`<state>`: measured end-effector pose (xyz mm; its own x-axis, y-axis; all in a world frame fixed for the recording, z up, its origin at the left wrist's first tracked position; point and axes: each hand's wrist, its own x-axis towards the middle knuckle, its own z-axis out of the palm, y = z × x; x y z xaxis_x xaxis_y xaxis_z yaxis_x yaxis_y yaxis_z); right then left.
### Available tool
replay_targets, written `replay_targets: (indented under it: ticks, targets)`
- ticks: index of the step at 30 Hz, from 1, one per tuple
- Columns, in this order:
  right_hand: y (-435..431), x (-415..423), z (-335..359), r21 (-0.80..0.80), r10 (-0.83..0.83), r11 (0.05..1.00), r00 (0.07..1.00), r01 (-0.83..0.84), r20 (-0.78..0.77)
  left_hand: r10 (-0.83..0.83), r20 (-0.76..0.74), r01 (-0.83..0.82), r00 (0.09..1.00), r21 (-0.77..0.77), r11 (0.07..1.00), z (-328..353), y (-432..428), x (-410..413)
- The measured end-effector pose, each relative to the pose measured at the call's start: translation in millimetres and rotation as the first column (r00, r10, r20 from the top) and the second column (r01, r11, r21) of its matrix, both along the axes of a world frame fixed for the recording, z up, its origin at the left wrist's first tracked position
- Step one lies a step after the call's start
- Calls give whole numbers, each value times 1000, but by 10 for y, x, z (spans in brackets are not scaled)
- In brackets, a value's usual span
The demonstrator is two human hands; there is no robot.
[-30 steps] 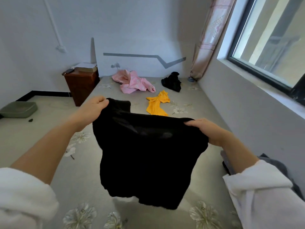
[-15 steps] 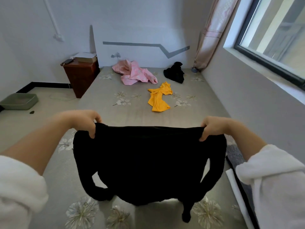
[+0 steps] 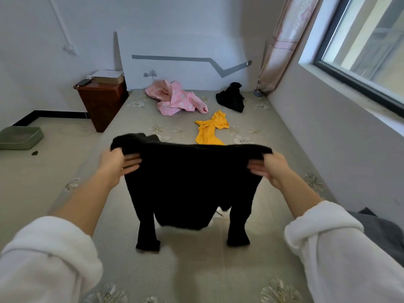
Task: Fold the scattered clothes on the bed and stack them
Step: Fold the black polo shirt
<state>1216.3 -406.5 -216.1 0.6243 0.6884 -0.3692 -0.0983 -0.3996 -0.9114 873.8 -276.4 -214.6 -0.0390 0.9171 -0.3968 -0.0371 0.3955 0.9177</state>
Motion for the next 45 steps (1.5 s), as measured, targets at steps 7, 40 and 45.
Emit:
replay_targets:
  ticks: [7, 40, 45]
  targets:
    - [-90, 37, -182, 150, -55, 987, 743, -62, 667, 270, -140, -167, 953, 503, 848, -128, -185, -27]
    - [-1386, -1287, -3849, -627, 398, 724, 917, -289, 37, -510, -649, 280, 565, -430, 858, -3760, -2297, -292]
    - [-1458, -1207, -3839, -447, 428, 825, 899, -345, 95, -716, -448, 544, 535, -466, 698, -3577, -2265, -382]
